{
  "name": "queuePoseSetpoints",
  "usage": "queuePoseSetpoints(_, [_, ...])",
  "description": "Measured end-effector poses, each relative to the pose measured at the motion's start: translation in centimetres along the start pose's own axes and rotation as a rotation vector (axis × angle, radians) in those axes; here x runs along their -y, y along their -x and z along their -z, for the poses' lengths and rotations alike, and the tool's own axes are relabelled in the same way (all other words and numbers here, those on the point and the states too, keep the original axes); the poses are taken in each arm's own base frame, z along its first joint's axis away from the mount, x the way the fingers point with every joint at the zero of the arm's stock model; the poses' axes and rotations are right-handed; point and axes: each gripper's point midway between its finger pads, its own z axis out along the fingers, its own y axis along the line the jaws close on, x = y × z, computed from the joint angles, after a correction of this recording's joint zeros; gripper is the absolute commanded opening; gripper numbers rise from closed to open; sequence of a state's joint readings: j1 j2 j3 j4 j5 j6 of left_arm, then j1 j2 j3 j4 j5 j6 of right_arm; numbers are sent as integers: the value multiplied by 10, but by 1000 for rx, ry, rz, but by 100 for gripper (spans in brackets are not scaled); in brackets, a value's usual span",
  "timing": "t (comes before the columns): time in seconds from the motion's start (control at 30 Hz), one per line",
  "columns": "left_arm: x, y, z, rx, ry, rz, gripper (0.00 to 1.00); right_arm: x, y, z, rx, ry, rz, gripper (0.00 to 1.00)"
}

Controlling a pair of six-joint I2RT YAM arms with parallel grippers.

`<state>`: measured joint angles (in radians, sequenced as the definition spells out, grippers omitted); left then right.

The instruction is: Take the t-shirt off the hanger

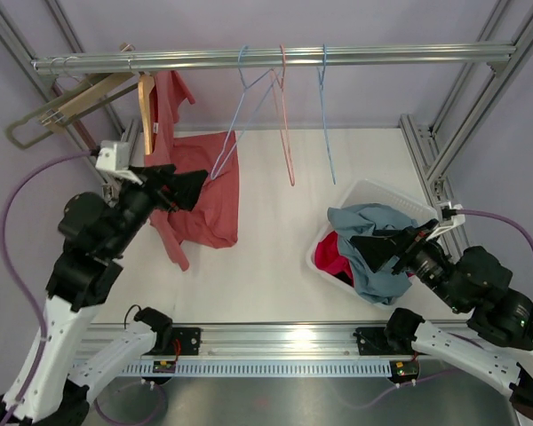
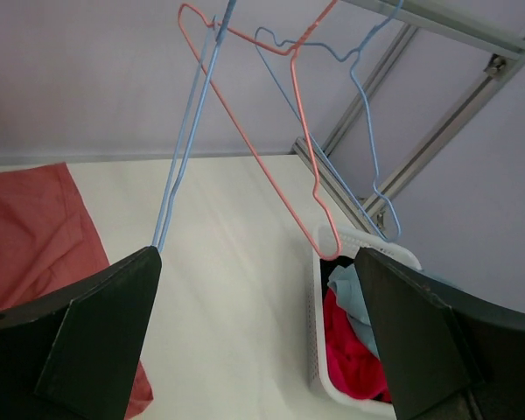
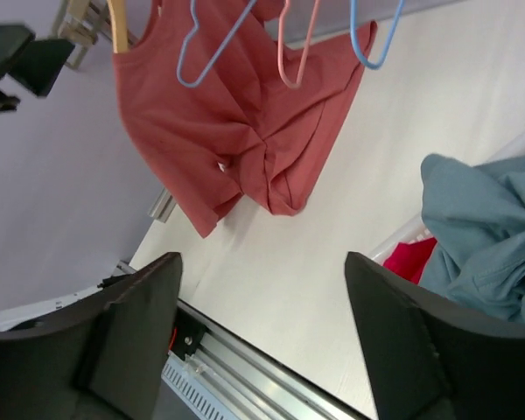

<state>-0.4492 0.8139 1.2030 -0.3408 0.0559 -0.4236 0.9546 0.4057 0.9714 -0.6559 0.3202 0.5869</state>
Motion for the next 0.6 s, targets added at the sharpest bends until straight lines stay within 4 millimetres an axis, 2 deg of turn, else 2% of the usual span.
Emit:
queuePoseSetpoints(0.03, [1, 2, 16, 16, -2, -8, 99, -3, 7, 4, 14, 10, -3, 99])
queuePoseSetpoints(0.13, [4, 8, 57, 65, -17, -29, 99, -7, 21, 15, 42, 20, -7, 99])
queuePoseSetpoints(0.17, [3, 4, 69, 69, -18, -33, 99, -7, 24, 19, 51, 20, -10, 100])
queuePoseSetpoints(0.4, [-31, -64, 135, -9, 54, -26, 99, 15, 44, 54, 161, -18, -48, 100])
queuePoseSetpoints(0.5, [-43, -81, 161, -9, 92, -15, 99, 24, 53, 71, 228, -15, -84, 99])
queuePoseSetpoints(0.6, [-48, -86, 178, 7, 108, -4, 99, 27, 53, 76, 248, -13, -96, 99])
